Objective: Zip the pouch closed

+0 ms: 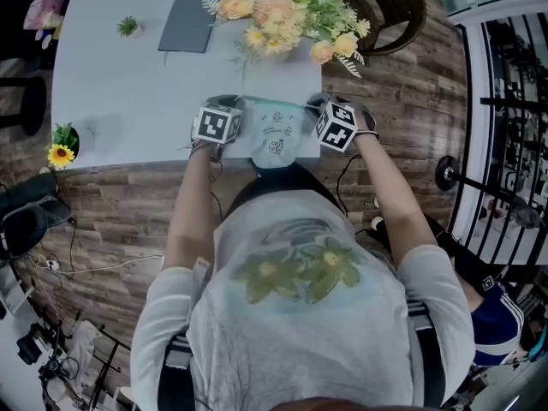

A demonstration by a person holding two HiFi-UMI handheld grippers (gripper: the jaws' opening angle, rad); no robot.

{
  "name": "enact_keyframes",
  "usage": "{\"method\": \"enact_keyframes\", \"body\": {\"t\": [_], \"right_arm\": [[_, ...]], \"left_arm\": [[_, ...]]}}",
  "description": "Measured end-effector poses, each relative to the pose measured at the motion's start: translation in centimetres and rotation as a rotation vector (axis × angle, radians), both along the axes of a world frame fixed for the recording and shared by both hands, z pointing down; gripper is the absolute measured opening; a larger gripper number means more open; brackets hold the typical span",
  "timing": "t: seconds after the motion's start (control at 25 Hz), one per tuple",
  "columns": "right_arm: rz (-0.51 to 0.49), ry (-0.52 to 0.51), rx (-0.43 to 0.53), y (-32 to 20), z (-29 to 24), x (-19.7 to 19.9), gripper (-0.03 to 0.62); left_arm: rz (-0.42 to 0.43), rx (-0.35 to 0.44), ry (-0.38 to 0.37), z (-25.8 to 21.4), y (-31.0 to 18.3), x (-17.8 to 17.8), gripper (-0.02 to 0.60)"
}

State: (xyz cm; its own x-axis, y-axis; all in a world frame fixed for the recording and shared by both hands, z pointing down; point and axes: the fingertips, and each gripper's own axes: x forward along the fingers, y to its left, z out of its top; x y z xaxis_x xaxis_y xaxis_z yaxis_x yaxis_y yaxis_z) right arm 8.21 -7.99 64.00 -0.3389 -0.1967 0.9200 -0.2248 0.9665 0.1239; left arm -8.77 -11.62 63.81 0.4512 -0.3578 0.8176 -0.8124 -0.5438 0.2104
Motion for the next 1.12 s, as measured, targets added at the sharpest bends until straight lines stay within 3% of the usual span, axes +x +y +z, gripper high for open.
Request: {"method": "enact_keyframes", "body": {"t": [0.2, 0.48, 0.84, 1.12], "right_arm": [[0.093, -0.067, -0.014, 0.2, -0.8, 0.2, 0.081], [0.274, -0.255, 0.058, -0.2, -4.8, -1.0, 0.081], [0.589, -0.58, 0.178, 0.2, -11.0, -2.5, 0.08], [0.647, -0.748, 0.266, 1.3, -16.8, -3.4, 0.033]], "left_arm": [[-0.043, 0.036, 0.026, -0.2, 0.9, -0.8, 0.055], [-0.219, 0.128, 0.157, -4.4, 1.7, -1.6, 0.057], [-0.26, 0.323, 0.191, -11.3, 2.7, 0.1, 0.057], [-0.209, 0.456, 0.182, -15.9, 4.6, 2.9, 0.033]]}}
